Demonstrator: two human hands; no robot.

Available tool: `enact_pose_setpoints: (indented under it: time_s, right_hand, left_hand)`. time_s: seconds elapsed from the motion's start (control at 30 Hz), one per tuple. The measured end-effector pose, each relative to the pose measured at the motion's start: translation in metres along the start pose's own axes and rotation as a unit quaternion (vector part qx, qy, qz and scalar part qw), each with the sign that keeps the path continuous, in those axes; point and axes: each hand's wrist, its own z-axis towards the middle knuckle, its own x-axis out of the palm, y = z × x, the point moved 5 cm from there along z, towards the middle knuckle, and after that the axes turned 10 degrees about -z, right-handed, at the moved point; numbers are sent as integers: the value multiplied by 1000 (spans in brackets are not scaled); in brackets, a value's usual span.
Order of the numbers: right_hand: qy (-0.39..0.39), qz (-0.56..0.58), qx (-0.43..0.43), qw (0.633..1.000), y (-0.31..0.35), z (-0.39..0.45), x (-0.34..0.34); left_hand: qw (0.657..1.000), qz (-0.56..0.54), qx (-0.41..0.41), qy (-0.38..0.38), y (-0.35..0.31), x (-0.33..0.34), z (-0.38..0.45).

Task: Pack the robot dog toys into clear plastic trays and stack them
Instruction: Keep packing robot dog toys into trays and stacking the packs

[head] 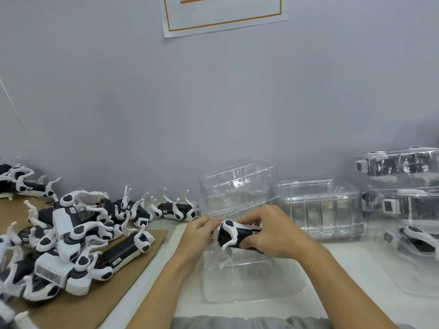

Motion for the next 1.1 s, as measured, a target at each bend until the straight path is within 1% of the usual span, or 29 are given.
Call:
enact_pose_setpoints:
  time_s: [0.07,0.13,0.23,0.33,0.4,0.53,0.8,1.0,1.1]
  right_hand:
    - [-5,-3,6,1000,0,0,1]
    - [-10,-10,8,1000,0,0,2]
    - [-26,-39,5,999,1,1,4]
    - [-30,-52,4,998,2,1,4]
    - [-25,-54,6,998,1,1,4]
    - [-17,-57,4,998,1,1,5]
    - [-14,-68,12,998,0,1,3]
    - [-3,-69,37,997,-6,1,2]
    - [-4,-67,43,997,-7,2,4]
  left_hand:
    - [999,-39,-2,-14,0,0,-1]
    - [997,-71,-24,-26,2,0,0]
    - [993,-97,-68,-13,6,3,3]
    - [992,-92,-84,6,8,3,4]
    - [993,-85,-78,10,8,3,4]
    - [996,-69,-53,-18,7,0,5]
    - [997,-56,-47,-24,8,0,5]
    - [998,21,-41,-39,11,-2,10]
    - [998,4,-47,-41,12,-2,10]
